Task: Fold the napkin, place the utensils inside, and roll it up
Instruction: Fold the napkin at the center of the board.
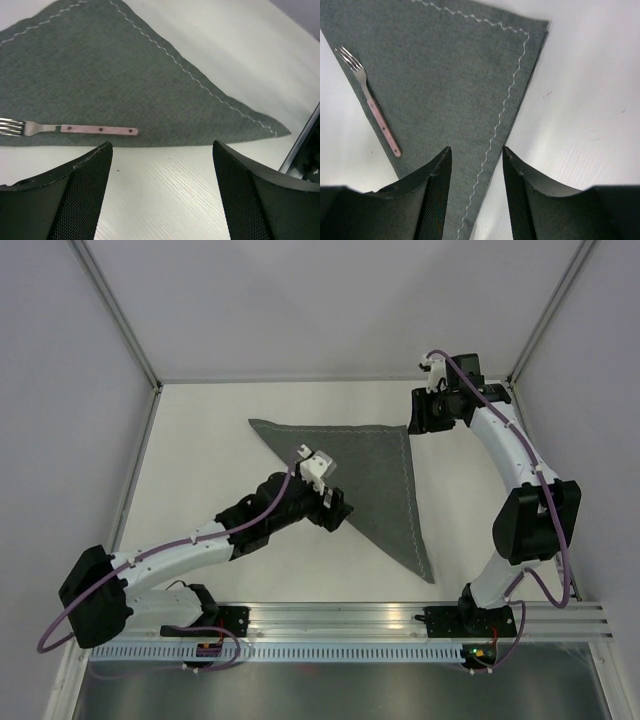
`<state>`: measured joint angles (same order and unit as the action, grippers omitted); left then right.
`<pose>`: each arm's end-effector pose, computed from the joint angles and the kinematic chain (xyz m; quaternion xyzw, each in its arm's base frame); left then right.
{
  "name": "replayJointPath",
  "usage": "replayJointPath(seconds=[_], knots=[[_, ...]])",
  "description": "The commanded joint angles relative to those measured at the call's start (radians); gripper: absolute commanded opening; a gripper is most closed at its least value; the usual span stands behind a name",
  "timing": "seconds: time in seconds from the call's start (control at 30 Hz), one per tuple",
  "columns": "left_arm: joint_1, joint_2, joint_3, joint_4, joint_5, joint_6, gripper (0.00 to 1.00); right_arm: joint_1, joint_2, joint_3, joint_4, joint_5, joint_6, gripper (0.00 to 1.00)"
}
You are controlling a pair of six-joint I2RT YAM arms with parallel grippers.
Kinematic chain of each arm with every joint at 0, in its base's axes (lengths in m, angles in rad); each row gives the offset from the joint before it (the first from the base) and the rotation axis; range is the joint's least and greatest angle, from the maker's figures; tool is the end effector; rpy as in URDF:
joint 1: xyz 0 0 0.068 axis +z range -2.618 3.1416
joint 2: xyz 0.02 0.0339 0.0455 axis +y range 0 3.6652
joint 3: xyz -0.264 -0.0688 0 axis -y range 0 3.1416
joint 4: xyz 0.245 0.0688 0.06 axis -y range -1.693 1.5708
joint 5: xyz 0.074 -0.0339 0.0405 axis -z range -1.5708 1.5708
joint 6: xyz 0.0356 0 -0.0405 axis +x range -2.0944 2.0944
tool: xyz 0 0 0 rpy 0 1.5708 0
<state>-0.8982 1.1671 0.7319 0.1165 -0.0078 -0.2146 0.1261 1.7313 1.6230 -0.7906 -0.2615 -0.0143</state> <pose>0.1671 -0.2093 0.2731 0.2695 0.7642 -0.3068 0.4992 0.3755 0.0569 0.3224 -0.1085 0.9307 0.1412 0.3195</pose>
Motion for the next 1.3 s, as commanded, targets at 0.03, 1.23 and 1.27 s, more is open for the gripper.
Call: replayJointPath(seconds=[0.03, 1.23, 1.27], knots=[[-0.137, 0.077, 0.020, 0.083, -0.129, 0.130, 0.85, -0.088, -0.038, -0.049, 0.014, -0.102, -0.012, 0.51], [-0.378, 0.503, 0.300, 0.132, -0.176, 0.270, 0.83, -0.074, -0.052, -0.137, 0.056, -0.062, -0.042, 0.40], [-0.384, 0.517, 0.308, 0.147, -0.157, 0.274, 0.83, -0.094, -0.050, -0.137, 0.057, -0.065, -0.041, 0.39]])
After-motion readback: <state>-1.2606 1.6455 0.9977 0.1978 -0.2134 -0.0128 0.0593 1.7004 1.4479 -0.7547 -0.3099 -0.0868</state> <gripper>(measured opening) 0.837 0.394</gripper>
